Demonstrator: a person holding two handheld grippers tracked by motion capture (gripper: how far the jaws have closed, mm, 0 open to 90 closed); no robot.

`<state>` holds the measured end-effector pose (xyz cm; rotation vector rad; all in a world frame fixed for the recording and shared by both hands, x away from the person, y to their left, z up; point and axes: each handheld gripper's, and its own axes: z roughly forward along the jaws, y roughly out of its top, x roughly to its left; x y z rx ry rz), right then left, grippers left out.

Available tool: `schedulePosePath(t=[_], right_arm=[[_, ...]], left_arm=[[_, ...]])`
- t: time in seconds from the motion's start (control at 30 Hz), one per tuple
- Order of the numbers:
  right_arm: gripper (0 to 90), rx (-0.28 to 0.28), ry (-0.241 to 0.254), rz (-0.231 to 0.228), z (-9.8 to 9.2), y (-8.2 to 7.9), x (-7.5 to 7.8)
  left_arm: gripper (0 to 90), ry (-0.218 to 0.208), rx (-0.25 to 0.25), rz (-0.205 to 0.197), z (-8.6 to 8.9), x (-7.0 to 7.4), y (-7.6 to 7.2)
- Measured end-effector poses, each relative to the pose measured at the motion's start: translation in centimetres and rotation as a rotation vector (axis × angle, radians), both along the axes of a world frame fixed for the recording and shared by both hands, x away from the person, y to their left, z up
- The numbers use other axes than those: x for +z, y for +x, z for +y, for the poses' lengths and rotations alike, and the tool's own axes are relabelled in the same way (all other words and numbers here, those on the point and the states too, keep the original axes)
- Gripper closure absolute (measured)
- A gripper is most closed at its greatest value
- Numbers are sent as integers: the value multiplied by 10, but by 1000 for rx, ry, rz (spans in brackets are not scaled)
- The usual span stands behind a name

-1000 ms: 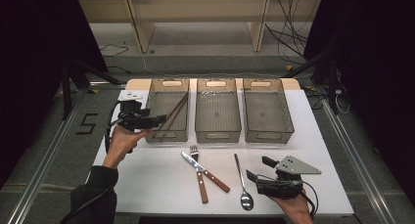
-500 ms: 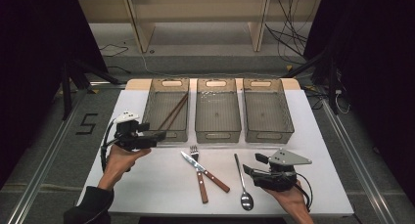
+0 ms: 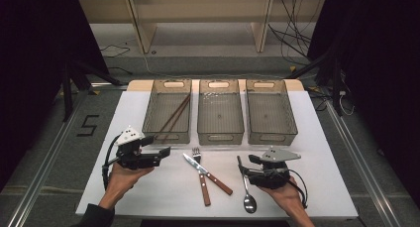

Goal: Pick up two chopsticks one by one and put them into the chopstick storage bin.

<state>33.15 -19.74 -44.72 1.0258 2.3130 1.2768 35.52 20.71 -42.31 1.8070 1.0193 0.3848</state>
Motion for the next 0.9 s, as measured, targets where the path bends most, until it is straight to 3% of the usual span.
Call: schedulePosePath(t=[0.4, 0.57, 0.67, 0.9], right_arm=[[631, 34, -33, 31, 12, 12, -6], [698, 46, -55, 45, 16, 16, -8], [740, 51, -60, 49, 18, 18, -10], [851, 58, -73, 55, 21, 23, -13]], left_arm=[[185, -7, -19, -29, -3, -9, -20], [185, 20, -23, -41, -3, -13, -27], [185, 1, -15, -39, 0, -14, -30], [185, 11, -24, -33, 0, -17, -33]])
